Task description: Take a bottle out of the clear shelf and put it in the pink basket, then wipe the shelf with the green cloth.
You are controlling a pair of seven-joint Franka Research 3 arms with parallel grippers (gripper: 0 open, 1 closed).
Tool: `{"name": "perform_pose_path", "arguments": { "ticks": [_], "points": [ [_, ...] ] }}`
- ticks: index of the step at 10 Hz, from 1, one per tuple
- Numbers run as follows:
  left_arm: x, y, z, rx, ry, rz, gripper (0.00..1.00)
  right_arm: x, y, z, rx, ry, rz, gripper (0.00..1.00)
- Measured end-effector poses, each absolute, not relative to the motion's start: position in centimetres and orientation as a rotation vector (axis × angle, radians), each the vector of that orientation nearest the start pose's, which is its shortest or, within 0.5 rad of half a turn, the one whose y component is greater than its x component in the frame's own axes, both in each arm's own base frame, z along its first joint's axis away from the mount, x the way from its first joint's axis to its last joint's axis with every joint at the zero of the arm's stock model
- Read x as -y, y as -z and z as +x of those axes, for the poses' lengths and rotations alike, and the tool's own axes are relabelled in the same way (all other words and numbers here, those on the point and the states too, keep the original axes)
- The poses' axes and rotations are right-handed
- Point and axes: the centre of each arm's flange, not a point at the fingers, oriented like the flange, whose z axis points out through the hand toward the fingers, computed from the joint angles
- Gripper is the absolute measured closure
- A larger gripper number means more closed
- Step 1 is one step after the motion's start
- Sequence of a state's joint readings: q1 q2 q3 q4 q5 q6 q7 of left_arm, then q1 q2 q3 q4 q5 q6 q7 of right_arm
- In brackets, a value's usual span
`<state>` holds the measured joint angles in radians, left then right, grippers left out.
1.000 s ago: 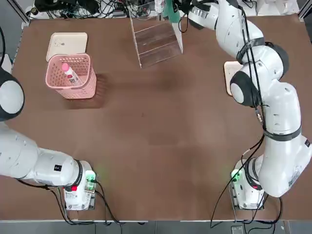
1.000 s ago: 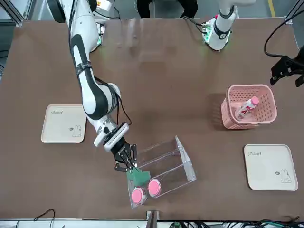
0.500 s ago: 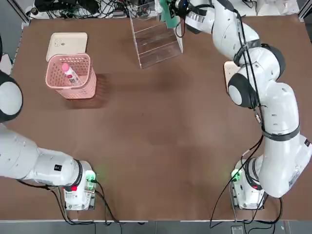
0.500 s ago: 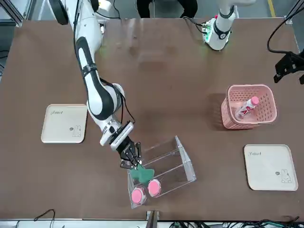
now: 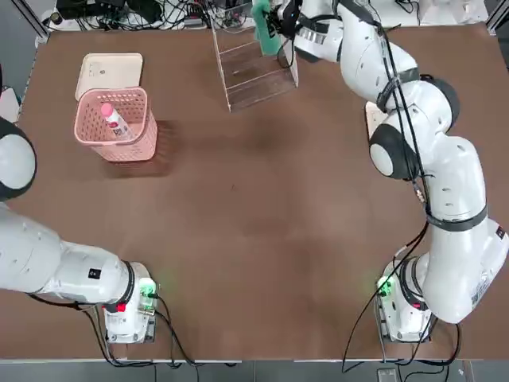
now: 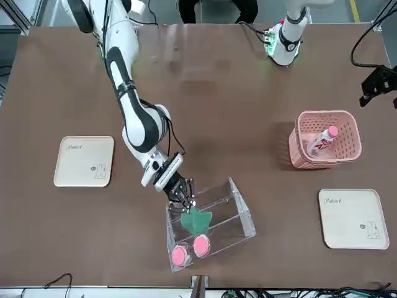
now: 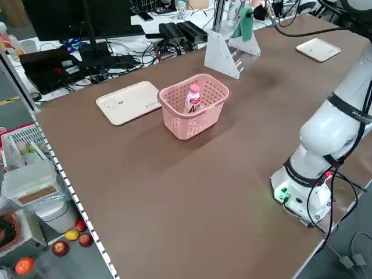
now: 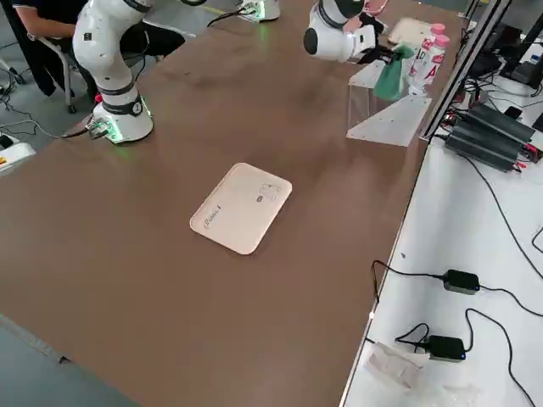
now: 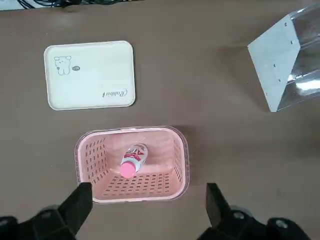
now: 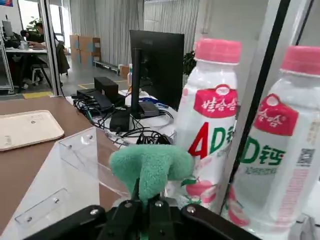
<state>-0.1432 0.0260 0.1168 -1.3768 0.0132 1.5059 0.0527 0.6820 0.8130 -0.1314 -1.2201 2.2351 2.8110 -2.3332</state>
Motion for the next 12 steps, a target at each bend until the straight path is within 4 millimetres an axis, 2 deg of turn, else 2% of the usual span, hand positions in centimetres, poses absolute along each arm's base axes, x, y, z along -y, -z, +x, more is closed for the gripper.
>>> {"name": "perform_pose_path", "arguments": {
  "ticks": [3, 6, 8, 12],
  "points": [
    [1.6, -69.6, 55.3, -0.127, 0.163, -3.118, 0.0, -40.7, -30.9, 65.6, 0.978, 1.546, -1.957, 0.94],
    [1.5, -69.6, 55.3, -0.123, 0.163, -3.118, 0.0, -39.5, -32.5, 66.8, 0.96, 1.593, -1.96, 0.94],
    [1.4, -69.6, 55.3, -0.121, 0.163, -3.118, 0.0, -39.6, -33.2, 67.1, 0.95, 1.606, -1.946, 0.94],
    [1.4, -69.6, 55.3, -0.12, 0.163, -3.118, 0.0, -42.9, -32.9, 65.0, 0.848, 1.503, -1.925, 0.94]
  ]
}}
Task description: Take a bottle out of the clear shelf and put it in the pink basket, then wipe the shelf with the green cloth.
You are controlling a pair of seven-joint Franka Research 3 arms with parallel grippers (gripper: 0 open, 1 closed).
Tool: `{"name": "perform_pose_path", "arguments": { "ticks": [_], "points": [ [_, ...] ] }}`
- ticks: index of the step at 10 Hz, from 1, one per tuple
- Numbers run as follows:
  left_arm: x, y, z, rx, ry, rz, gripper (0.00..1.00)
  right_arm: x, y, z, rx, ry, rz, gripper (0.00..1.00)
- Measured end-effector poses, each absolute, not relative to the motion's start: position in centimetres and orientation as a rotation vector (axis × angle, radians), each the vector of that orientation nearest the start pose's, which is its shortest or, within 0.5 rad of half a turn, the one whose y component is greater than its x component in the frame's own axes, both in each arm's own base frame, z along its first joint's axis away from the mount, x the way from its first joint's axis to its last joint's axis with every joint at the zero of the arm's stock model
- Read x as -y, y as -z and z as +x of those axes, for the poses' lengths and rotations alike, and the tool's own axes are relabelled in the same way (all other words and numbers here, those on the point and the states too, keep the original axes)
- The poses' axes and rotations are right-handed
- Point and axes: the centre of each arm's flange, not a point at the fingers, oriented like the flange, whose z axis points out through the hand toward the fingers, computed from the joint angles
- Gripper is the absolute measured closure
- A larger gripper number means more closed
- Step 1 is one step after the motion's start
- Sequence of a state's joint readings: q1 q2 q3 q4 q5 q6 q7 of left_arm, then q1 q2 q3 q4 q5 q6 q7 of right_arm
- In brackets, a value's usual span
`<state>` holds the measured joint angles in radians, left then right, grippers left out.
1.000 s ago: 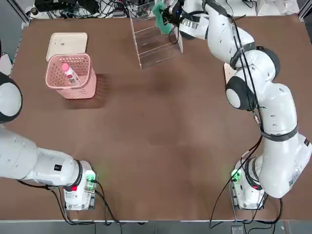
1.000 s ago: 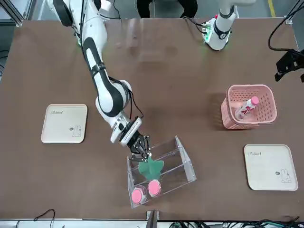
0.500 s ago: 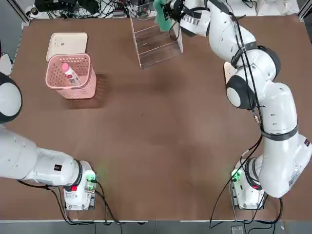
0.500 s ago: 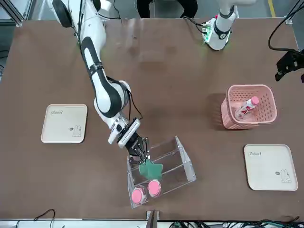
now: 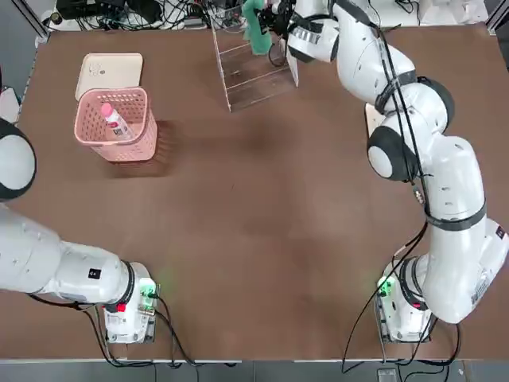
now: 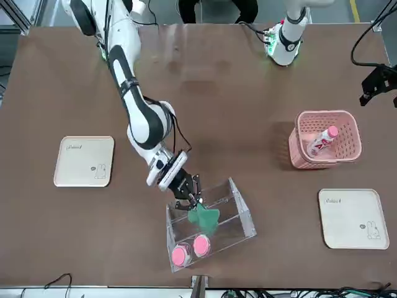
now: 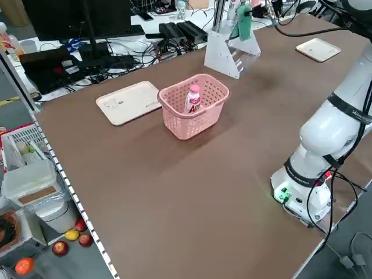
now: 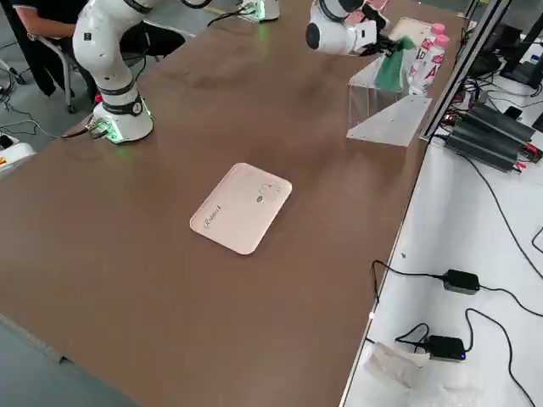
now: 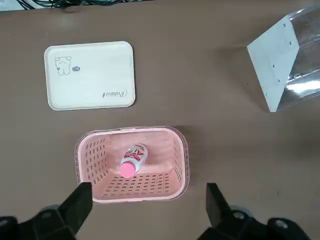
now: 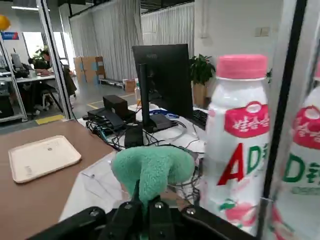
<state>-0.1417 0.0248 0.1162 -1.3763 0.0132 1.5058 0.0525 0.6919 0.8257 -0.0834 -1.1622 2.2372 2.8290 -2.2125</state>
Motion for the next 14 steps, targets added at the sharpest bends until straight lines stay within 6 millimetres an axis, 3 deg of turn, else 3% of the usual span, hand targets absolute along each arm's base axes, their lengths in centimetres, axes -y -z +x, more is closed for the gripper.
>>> {"name": "perform_pose_path", "arguments": {
  "ticks": [4, 7, 14],
  "points": [
    [1.4, -69.6, 55.3, -0.12, 0.163, -3.118, 0.0, -44.7, -32.7, 63.7, 0.797, 1.464, -1.91, 0.94],
    [1.4, -69.6, 55.3, -0.12, 0.163, -3.118, 0.0, -44.6, -33.1, 63.9, 0.771, 1.465, -1.911, 0.94],
    [1.3, -69.6, 55.3, -0.117, 0.163, -3.118, 0.0, -41.0, -33.7, 66.3, 0.816, 1.537, -1.951, 0.94]
  ]
}}
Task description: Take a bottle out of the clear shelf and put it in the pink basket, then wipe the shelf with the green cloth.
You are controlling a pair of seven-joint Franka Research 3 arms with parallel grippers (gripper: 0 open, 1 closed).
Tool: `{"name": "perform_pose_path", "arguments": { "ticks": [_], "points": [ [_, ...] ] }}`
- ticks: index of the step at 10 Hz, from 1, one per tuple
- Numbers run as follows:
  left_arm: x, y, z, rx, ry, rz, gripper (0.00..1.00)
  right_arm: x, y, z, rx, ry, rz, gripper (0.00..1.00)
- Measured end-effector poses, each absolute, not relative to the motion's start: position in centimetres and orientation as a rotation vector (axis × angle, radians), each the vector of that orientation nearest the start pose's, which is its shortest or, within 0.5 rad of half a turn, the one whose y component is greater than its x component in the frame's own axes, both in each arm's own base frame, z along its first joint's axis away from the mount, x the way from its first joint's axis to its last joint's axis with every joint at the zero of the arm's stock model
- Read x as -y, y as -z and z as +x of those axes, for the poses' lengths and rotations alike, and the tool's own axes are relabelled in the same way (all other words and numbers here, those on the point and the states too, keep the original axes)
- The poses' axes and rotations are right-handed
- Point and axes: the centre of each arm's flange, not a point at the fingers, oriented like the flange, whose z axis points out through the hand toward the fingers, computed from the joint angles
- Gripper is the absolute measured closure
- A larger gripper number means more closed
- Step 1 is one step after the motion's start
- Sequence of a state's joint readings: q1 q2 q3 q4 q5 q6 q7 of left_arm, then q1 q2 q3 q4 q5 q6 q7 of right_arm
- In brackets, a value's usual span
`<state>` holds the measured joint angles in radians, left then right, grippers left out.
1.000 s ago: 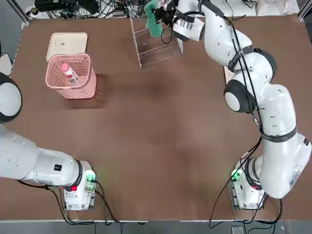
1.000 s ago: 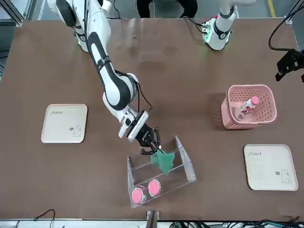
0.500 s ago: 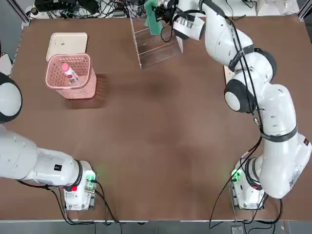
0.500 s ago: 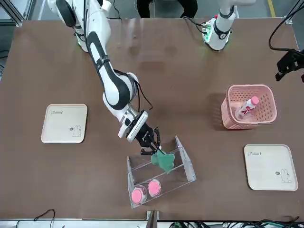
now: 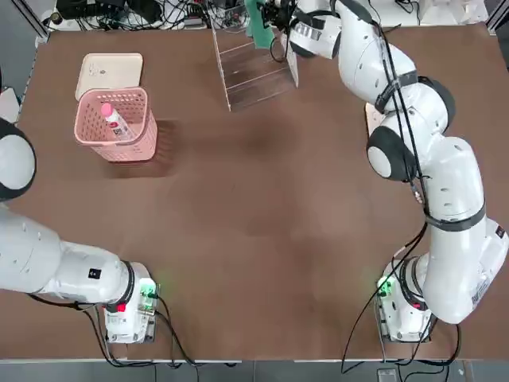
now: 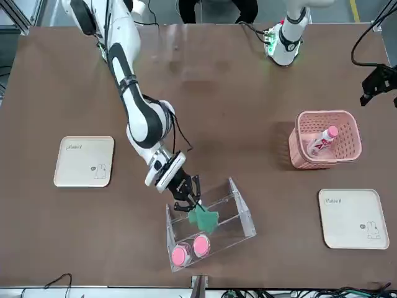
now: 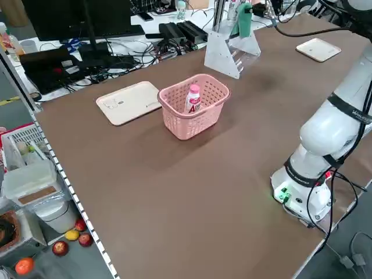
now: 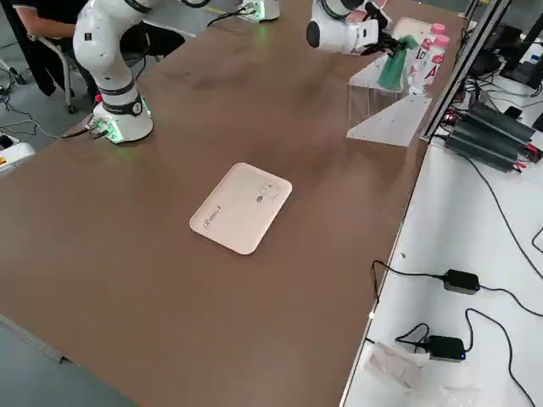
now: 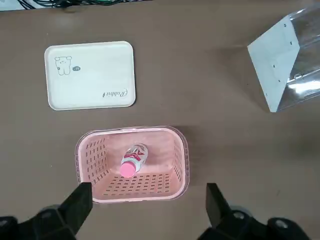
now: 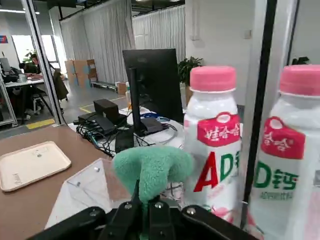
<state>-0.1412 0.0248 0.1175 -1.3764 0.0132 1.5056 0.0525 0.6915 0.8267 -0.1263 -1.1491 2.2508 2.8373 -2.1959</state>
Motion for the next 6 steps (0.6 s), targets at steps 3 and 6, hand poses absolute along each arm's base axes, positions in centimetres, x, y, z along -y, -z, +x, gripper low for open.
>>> {"name": "perform_pose_path", "arguments": {
  "ticks": [3, 6],
  "points": [
    [1.2, -69.6, 55.3, -0.115, 0.163, -3.118, 0.0, -42.2, -32.8, 65.6, 0.831, 1.515, -1.947, 0.94],
    [1.2, -69.6, 55.3, -0.114, 0.163, -3.118, 0.0, -45.1, -33.3, 64.3, 0.801, 1.499, -1.898, 0.94]
  ]
}}
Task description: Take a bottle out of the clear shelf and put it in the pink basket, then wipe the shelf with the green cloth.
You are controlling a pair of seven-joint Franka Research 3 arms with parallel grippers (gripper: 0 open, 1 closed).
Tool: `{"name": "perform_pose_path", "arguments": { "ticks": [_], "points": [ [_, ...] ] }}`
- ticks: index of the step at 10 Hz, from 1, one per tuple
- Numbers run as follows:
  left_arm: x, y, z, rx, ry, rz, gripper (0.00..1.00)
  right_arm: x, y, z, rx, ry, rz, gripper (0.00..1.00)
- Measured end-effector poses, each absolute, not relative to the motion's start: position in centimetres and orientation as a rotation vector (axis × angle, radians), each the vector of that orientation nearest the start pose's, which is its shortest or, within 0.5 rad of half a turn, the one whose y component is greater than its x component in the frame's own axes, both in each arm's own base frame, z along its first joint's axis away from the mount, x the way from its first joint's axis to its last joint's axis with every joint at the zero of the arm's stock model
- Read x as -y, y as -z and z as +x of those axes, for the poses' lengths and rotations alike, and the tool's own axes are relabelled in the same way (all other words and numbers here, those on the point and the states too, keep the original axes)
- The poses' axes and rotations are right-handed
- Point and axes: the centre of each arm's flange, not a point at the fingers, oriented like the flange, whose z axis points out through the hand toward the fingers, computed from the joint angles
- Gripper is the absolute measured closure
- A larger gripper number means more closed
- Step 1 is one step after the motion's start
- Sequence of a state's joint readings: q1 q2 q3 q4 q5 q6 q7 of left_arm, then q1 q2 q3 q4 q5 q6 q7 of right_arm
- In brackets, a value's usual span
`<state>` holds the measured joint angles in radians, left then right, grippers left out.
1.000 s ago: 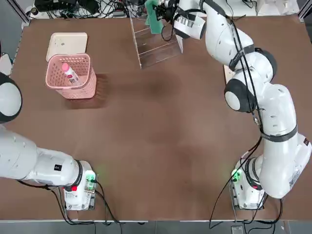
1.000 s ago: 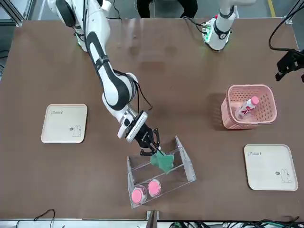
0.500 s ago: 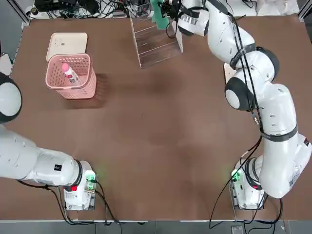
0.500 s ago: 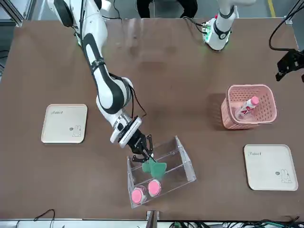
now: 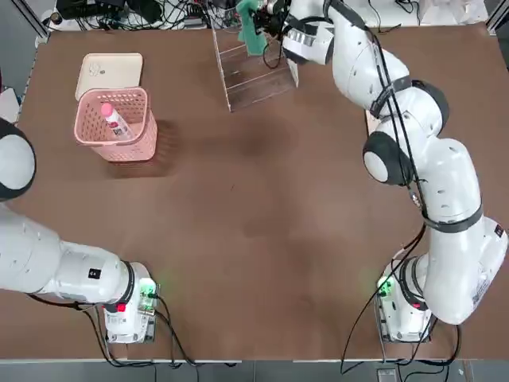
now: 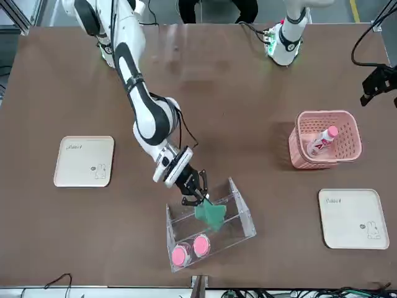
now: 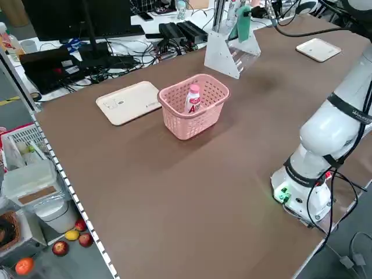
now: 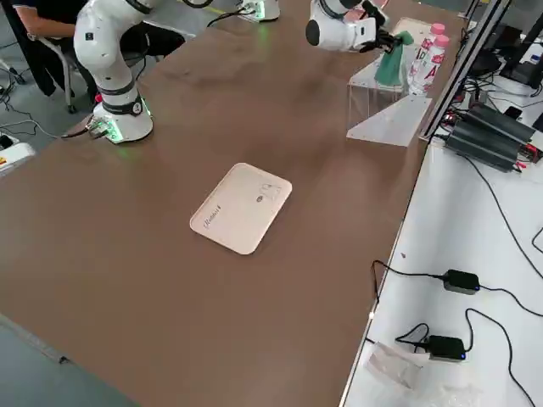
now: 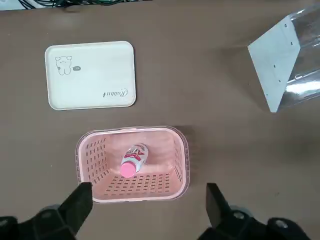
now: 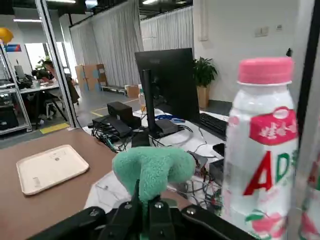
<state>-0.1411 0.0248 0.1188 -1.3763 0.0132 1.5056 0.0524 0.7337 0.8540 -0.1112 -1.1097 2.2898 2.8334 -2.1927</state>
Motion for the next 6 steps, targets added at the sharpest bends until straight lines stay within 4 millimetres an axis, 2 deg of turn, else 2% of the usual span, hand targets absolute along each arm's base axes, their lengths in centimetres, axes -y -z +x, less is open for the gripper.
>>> {"name": "perform_pose_path", "arguments": {
  "ticks": [2, 3, 4, 6],
  "points": [
    [1.2, -69.6, 55.3, -0.114, 0.163, -3.118, 0.0, -45.7, -32.7, 64.2, 0.799, 1.493, -1.893, 0.94],
    [1.2, -69.6, 55.3, -0.113, 0.163, -3.118, 0.0, -45.0, -32.5, 64.7, 0.793, 1.499, -1.905, 0.94],
    [1.1, -69.6, 55.3, -0.112, 0.163, -3.118, 0.0, -43.6, -32.5, 65.7, 0.781, 1.516, -1.922, 0.94],
    [1.1, -69.6, 55.3, -0.111, 0.163, -3.118, 0.0, -38.8, -32.4, 68.5, 0.839, 1.566, -1.978, 0.94]
  ]
}}
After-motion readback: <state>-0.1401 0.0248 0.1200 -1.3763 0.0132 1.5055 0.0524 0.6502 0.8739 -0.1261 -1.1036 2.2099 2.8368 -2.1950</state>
